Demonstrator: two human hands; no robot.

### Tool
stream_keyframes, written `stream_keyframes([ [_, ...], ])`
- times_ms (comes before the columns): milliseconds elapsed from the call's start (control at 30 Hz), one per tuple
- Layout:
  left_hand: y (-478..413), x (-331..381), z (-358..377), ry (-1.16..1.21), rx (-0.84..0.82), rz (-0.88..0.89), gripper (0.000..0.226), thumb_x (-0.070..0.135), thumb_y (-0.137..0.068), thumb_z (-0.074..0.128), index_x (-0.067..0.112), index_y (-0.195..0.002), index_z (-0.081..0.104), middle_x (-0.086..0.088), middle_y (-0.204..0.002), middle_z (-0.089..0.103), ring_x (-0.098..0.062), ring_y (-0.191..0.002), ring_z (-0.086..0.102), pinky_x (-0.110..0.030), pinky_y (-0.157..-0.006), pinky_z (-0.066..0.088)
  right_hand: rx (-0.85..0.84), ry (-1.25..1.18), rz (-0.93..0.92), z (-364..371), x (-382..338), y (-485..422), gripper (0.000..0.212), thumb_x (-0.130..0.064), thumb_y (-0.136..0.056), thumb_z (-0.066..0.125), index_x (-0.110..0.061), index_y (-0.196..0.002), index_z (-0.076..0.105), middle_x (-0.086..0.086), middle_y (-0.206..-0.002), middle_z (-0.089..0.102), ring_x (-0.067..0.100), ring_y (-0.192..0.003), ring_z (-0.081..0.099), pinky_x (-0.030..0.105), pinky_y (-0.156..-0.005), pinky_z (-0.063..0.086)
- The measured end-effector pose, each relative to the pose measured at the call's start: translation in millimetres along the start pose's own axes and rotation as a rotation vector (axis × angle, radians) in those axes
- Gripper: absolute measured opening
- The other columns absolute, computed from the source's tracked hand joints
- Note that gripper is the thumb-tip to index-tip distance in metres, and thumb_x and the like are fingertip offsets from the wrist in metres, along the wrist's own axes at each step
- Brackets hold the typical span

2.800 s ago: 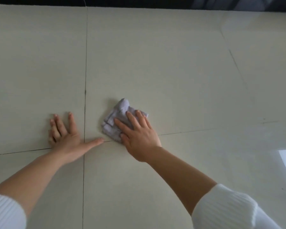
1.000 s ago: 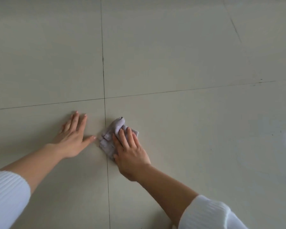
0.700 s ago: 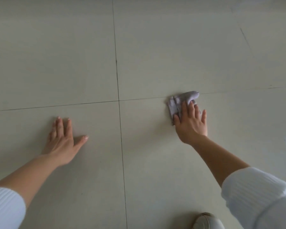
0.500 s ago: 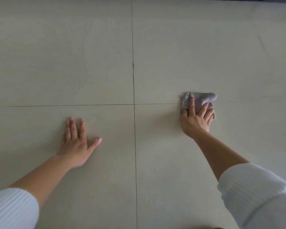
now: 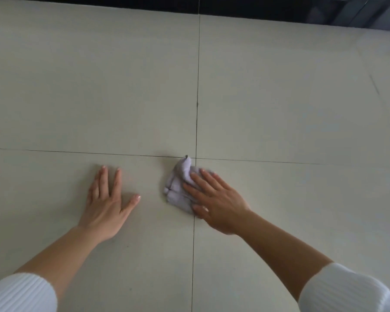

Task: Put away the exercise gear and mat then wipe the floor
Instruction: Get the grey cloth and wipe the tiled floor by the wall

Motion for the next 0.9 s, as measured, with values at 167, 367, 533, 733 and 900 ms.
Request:
stream_keyframes([
  [167, -21.4, -6.4, -9.3, 0.078, -0.047, -0.157, 0.094, 0.07, -0.082, 0.023, 0.019, -0.145, -0.024, -0.013, -0.151, -0.033, -0.025, -0.141, -0.028, -0.039, -0.115, -0.01, 0.074, -0.111, 0.529, -11.5, 81.7, 8.5, 0.062, -0.049, -0.099, 0.015, -0.026, -0.154, -0.002, 0.009, -0.16, -0.011, 0.026, -0.148, -0.008, 0.033, -0.118, -0.008],
  [367, -27.4, -7.1, -6.8, 0.111, -0.08, -0.178, 0.095, 0.07, -0.083, 0.027, 0.022, -0.143, -0.028, -0.011, -0.15, -0.036, -0.024, -0.139, -0.032, -0.04, -0.114, -0.011, 0.055, -0.359, 1.028, -32.8, 136.2, -27.6, 0.062, -0.046, -0.099, 0.022, -0.027, -0.154, -0.001, 0.016, -0.159, -0.012, 0.037, -0.145, -0.013, 0.046, -0.117, -0.008],
  [533, -28.5, -8.8, -6.4, 0.105, -0.079, -0.183, 0.095, 0.07, -0.083, 0.027, 0.022, -0.144, -0.027, -0.012, -0.15, -0.036, -0.025, -0.139, -0.032, -0.04, -0.114, -0.011, 0.002, -0.278, 0.66, -39.0, 63.5, -101.3, 0.059, -0.042, -0.101, 0.018, -0.03, -0.152, -0.009, 0.014, -0.158, -0.017, 0.039, -0.143, -0.019, 0.048, -0.116, -0.011],
  [733, -28.3, -9.3, -5.6, 0.115, -0.026, -0.192, 0.1, 0.077, -0.071, 0.017, 0.023, -0.144, -0.027, -0.01, -0.151, -0.033, -0.023, -0.14, -0.03, -0.04, -0.115, -0.009, -0.002, -0.104, 0.051, -26.6, -35.7, -108.4, 0.058, -0.039, -0.1, 0.015, -0.025, -0.153, -0.004, 0.003, -0.161, -0.012, 0.03, -0.145, -0.021, 0.039, -0.117, -0.016],
  [900, -27.1, -14.7, -2.4, 0.121, 0.049, -0.149, 0.108, 0.085, -0.059, 0.0, 0.023, -0.144, -0.026, -0.008, -0.153, -0.031, -0.021, -0.141, -0.028, -0.038, -0.115, -0.009, 0.035, 0.002, 0.074, -25.2, 11.5, -90.5, 0.065, -0.049, -0.093, 0.0, -0.025, -0.153, 0.002, 0.002, -0.161, -0.004, 0.023, -0.148, -0.007, 0.034, -0.116, -0.012],
])
Point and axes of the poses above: each hand's wrist, its own y-axis away from the middle knuckle, its own z-axis out of the palm, x = y × z, the point moved 3 cm from there along -y, towards the middle knuckle
